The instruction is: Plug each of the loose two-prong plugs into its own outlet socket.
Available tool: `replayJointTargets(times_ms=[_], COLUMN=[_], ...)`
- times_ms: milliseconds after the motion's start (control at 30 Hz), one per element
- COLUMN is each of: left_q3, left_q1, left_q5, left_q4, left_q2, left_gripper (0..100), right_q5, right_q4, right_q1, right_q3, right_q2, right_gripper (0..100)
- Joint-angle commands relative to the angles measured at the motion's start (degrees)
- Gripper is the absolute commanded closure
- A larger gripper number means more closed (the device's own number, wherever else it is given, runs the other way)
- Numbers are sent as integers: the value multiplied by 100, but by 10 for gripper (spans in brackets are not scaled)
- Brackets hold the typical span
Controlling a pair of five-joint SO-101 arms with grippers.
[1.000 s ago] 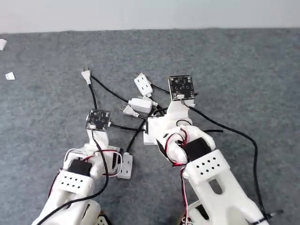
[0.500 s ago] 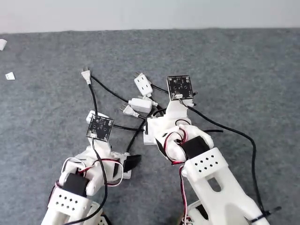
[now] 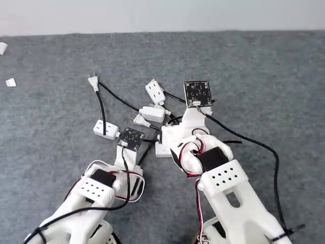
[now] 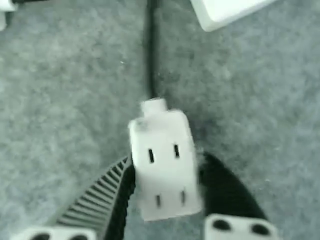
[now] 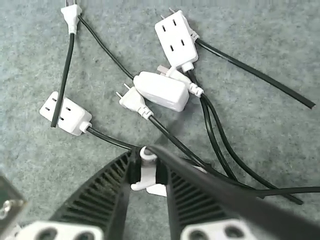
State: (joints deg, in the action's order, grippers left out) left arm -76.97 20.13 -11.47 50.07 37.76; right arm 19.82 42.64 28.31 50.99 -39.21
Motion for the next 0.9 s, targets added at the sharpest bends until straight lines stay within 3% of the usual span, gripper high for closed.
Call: replayJointTargets(times_ms=[0, 333, 567, 867], left_q3=[303, 637, 1059, 1103], left_q1=[70, 79, 167, 211], left_q5=[79, -79, -2374, -3182], left_q4=[-185, -571, 132, 97], left_q2=[-44, -53, -53, -105], left_gripper=[988, 987, 988, 988], right_q5=[-26, -202, -229, -387], right_q4=[-136, -119, -101, 31], right_q1=[-66, -75, -84, -84], right_q3=[-123, -123, -123, -220], right_q2=[-13, -40, -48, -48], right_gripper=[991, 991, 991, 991])
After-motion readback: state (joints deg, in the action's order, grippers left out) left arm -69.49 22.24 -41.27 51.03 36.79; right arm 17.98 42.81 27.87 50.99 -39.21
